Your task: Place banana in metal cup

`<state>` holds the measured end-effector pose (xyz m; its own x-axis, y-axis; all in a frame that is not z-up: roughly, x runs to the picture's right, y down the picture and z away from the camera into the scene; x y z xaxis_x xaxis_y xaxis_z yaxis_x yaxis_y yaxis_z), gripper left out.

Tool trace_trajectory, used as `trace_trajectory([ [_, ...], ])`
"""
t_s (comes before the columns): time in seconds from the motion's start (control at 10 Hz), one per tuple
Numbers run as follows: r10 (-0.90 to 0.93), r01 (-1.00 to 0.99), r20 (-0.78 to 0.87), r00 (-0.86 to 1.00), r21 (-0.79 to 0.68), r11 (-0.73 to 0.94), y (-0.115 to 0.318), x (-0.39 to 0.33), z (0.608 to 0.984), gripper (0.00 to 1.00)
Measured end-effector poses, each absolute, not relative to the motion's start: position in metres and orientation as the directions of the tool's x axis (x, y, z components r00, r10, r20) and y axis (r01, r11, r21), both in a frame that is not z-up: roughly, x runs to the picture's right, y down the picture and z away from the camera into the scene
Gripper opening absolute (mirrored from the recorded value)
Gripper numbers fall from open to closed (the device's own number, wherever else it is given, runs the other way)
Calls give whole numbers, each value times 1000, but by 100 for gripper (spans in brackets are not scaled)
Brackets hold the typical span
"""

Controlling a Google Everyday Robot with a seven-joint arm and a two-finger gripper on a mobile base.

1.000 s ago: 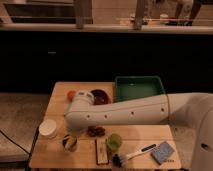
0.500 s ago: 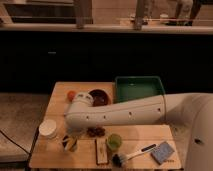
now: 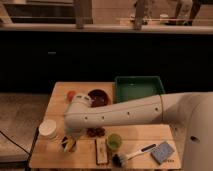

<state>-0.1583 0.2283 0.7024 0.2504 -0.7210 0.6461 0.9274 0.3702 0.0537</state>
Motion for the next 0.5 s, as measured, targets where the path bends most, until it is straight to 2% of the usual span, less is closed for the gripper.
trace_trajectory([
  [0.5, -717, 940, 665, 208, 67, 335, 218, -169, 683, 0],
])
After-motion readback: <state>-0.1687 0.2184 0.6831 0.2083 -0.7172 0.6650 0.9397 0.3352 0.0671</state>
